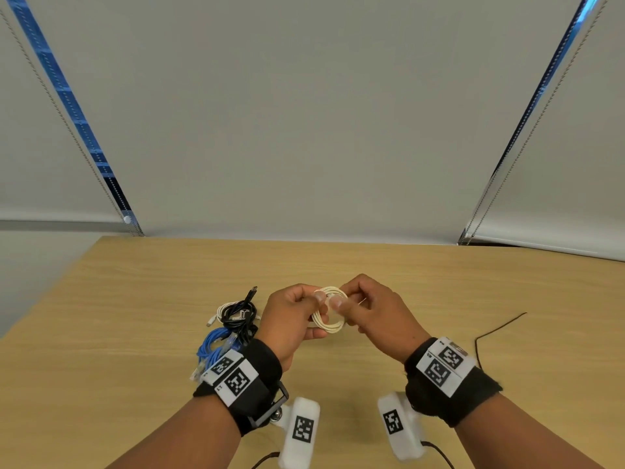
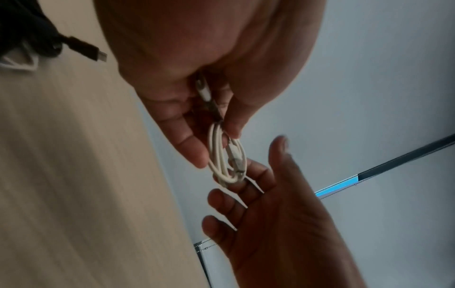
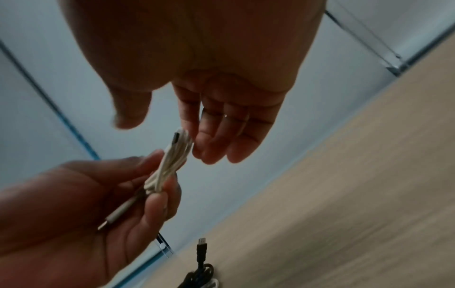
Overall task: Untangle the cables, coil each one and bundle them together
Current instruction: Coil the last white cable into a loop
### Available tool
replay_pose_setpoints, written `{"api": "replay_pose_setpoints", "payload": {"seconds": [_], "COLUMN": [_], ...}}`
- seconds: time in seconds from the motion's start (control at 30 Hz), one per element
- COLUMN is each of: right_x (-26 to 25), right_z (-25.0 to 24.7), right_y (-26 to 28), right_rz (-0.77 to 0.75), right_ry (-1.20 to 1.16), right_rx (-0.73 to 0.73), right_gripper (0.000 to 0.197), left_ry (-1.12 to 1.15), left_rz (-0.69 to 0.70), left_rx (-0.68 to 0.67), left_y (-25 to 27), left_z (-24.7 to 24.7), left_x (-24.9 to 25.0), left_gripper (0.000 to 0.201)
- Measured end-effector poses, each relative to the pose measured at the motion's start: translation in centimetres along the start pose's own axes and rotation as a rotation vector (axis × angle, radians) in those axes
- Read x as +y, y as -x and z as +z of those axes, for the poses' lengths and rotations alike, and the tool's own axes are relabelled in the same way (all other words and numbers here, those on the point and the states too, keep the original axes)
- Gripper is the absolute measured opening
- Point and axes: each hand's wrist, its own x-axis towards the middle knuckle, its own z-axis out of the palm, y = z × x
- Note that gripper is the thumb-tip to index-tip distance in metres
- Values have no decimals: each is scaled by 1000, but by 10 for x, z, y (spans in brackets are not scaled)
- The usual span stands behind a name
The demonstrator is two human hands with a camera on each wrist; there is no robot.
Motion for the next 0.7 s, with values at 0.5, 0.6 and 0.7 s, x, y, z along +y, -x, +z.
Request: {"api": "replay_pose_setpoints", "payload": {"seconds": [0.5, 0.6, 0.7], "right_x": [-7, -2, 0], "right_z": [53, 66, 74], "right_y": [-1, 7, 11], "right_rz": [179, 229, 269], "right_ry": [-575, -720, -739], "right_rx": [-249, -258, -218], "right_gripper": [15, 17, 18], "left_ry": [282, 294, 249], "left_rz": [-177, -188, -196], "left_rx": [-337, -378, -342], "left_y": [12, 14, 16], "left_z": [-85, -95, -94], "left_x": [-9, -13, -15], "left_gripper": [25, 25, 26]}}
